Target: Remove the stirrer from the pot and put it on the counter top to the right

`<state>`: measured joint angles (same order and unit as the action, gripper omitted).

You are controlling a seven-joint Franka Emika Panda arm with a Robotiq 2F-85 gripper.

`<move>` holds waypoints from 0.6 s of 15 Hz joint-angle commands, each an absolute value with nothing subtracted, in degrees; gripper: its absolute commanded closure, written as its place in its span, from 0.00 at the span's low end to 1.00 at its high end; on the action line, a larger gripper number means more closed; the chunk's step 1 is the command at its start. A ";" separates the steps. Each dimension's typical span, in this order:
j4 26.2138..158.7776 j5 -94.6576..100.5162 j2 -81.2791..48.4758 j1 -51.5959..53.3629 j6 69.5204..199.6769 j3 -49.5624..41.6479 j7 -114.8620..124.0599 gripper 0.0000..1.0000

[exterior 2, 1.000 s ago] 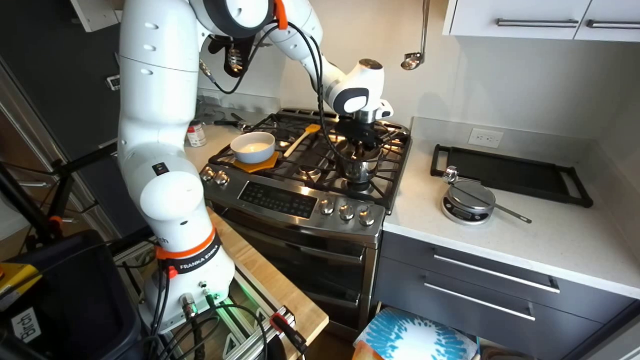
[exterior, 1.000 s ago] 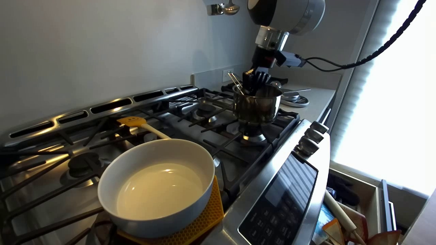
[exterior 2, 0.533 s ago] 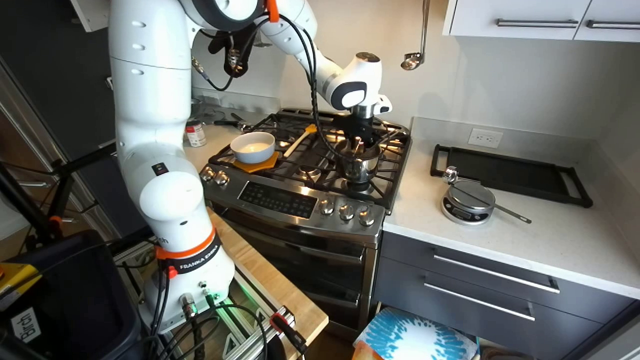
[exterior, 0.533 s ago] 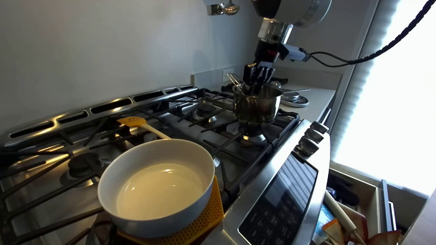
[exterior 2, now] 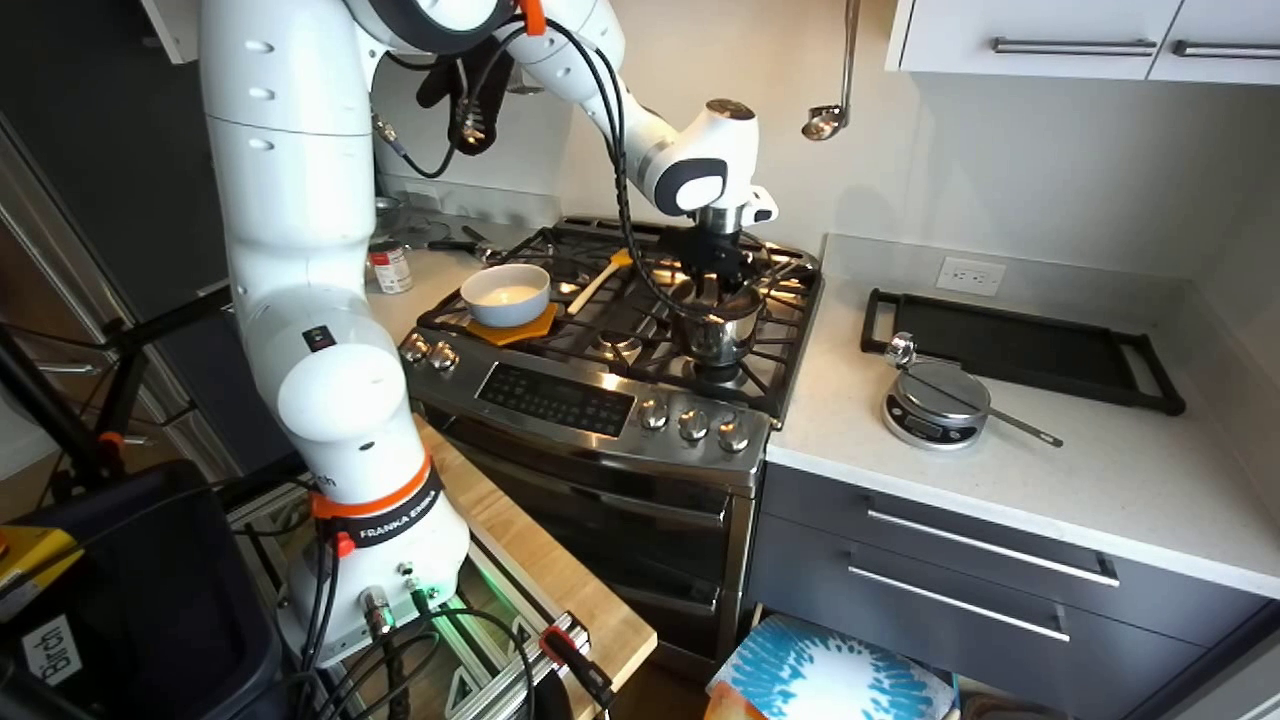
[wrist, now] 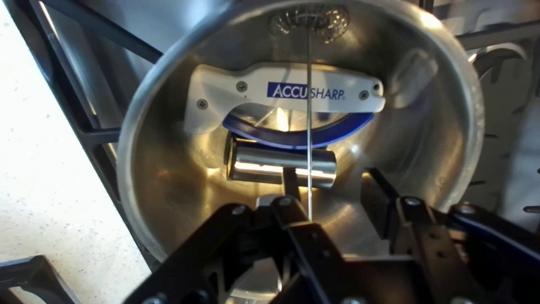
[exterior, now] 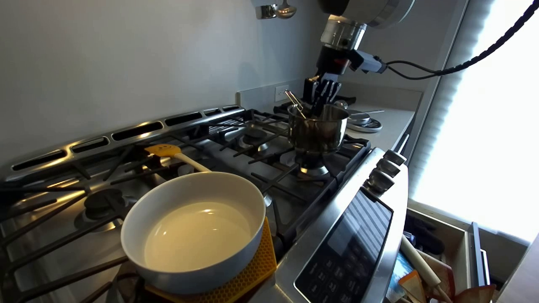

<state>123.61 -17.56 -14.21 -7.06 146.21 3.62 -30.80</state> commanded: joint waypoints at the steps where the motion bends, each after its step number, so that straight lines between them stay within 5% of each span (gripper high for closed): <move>1: 123.21 -18.29 -16.39 -8.51 147.25 4.34 -34.35 0.63; 5: 122.07 -17.47 -18.76 -8.81 149.33 4.67 -36.64 0.97; 9: 121.85 -16.86 -19.62 -9.19 150.77 5.21 -38.34 0.99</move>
<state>122.63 -17.40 -18.28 -7.78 149.77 3.94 -36.41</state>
